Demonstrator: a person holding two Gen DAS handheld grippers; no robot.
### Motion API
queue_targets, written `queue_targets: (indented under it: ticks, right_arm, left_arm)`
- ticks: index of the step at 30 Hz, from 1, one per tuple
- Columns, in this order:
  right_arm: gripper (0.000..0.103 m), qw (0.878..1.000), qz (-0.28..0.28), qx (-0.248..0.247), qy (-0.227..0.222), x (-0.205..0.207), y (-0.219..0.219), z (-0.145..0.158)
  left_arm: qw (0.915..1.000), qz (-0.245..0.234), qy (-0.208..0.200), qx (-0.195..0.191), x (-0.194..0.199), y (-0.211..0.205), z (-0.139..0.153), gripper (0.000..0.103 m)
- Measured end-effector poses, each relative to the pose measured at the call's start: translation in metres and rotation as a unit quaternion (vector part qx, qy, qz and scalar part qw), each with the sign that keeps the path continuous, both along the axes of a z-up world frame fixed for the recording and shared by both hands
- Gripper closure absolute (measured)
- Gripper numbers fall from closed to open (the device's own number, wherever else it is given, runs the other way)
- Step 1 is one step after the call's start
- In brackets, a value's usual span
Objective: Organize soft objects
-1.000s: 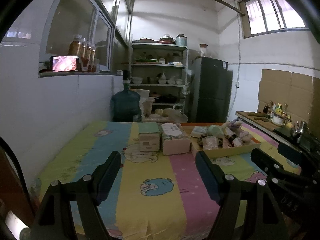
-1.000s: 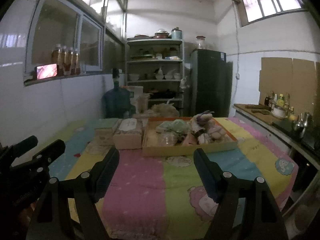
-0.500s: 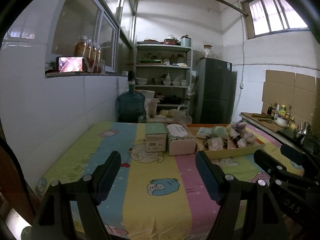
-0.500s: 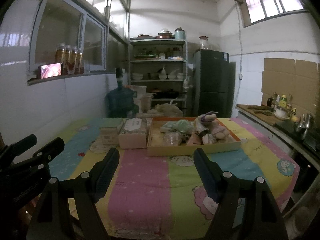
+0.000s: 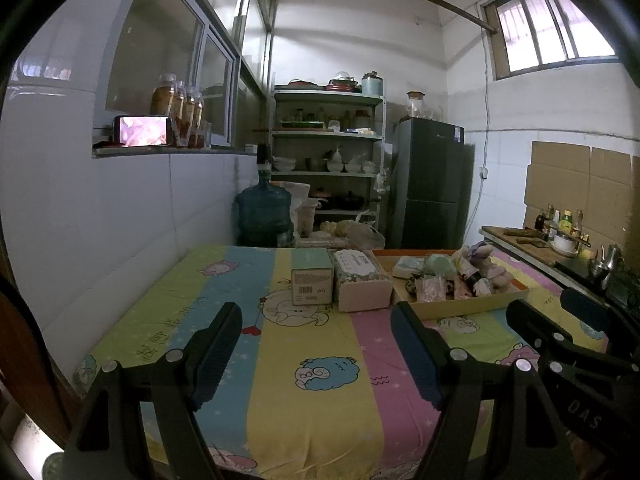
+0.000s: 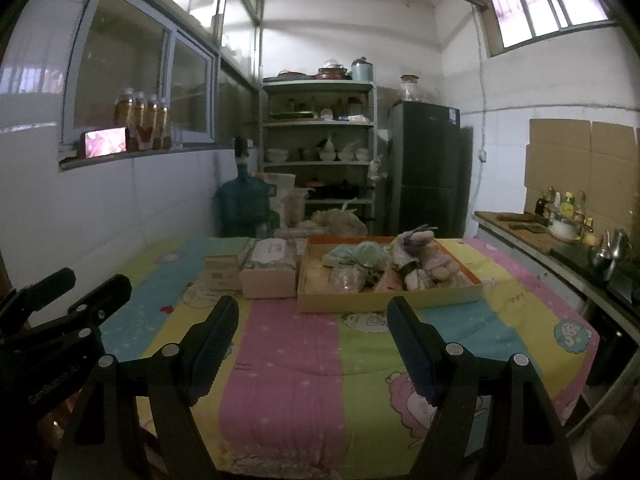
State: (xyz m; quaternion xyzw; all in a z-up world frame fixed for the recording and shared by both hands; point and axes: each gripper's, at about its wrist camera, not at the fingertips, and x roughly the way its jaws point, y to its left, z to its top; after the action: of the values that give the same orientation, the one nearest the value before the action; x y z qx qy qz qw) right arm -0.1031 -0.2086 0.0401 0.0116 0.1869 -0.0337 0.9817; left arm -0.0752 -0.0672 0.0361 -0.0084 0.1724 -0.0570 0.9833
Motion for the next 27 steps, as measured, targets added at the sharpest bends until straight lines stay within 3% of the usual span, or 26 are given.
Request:
queue_targets:
  ticks: [27]
  right_arm:
    - [0.025,1.0,0.012,-0.005,-0.001,0.0006,0.0078,0.0041]
  left_arm:
    - [1.0,0.0,-0.001,0.0,-0.0005,0.0002,-0.0006,0.026]
